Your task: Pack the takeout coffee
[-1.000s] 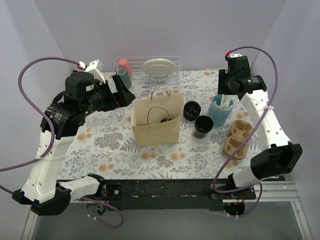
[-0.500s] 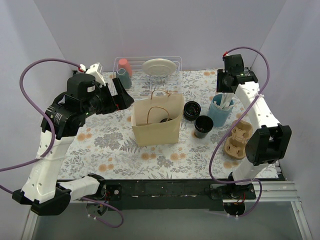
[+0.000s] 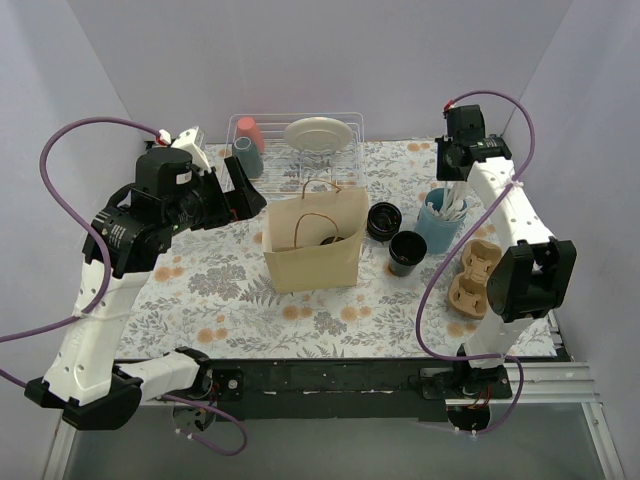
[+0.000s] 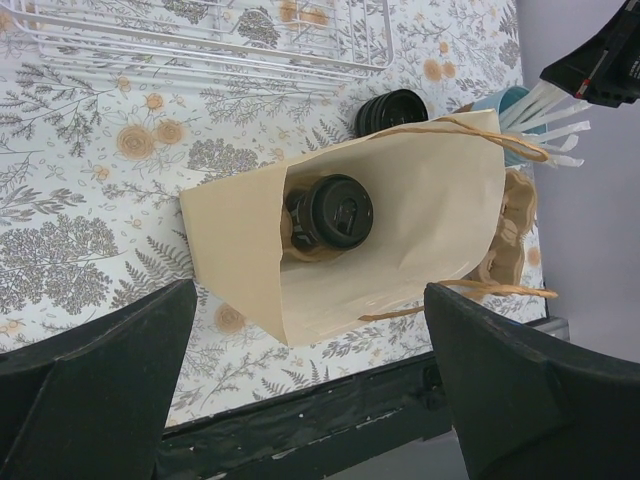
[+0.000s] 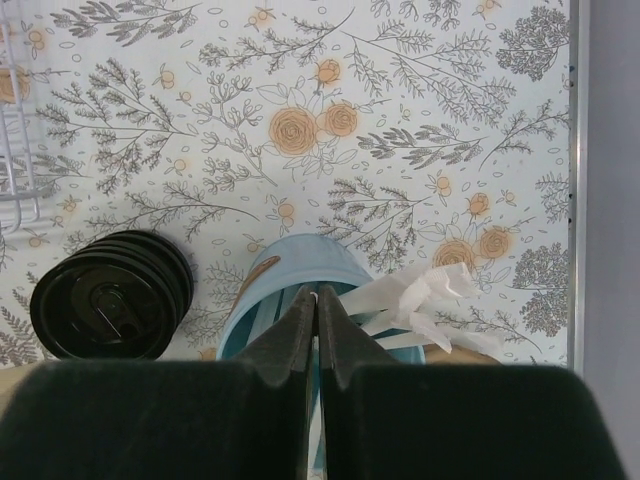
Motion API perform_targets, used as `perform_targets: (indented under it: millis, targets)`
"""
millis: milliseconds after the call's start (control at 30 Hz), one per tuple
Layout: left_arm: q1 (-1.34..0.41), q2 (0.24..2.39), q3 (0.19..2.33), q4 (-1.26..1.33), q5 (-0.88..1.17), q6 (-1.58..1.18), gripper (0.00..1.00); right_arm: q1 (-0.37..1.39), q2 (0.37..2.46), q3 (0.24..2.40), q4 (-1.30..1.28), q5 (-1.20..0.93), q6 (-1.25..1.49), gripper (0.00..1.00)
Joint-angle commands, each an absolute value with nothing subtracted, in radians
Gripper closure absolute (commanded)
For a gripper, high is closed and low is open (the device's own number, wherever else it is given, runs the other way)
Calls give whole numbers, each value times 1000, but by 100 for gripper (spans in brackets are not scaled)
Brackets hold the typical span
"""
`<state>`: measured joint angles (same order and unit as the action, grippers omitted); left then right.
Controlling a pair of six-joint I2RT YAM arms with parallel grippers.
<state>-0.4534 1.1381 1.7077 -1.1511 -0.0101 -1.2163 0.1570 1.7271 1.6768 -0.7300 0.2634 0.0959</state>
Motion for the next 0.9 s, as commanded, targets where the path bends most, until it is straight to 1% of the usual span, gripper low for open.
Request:
perform_targets:
  millis: [0,100,267,467,633,867]
  targets:
    - [-451,1132,1730,-1155,-31,-1215,2,150,1680,1761,-732,285,75,96]
    - [-451,1127,1727,-1143,-29,-1210,2,152,1651,1822,-782,279,78,99]
    - [-449,1126,1726,-1127,-29,-1200,2,152,1570,1878,-836,267,75,99]
    - [-451,1123,1724,-1111,-17,-1190,2,152,1484,1894,-833,224,84,99]
    - [-451,1121,1732,-1105,-2,-1183,2,153,1457,1973,-876,219,103,99]
    - [-451,1124,1761,-1094,-2,-1175,2,152,1393,1994,-871,224,107,99]
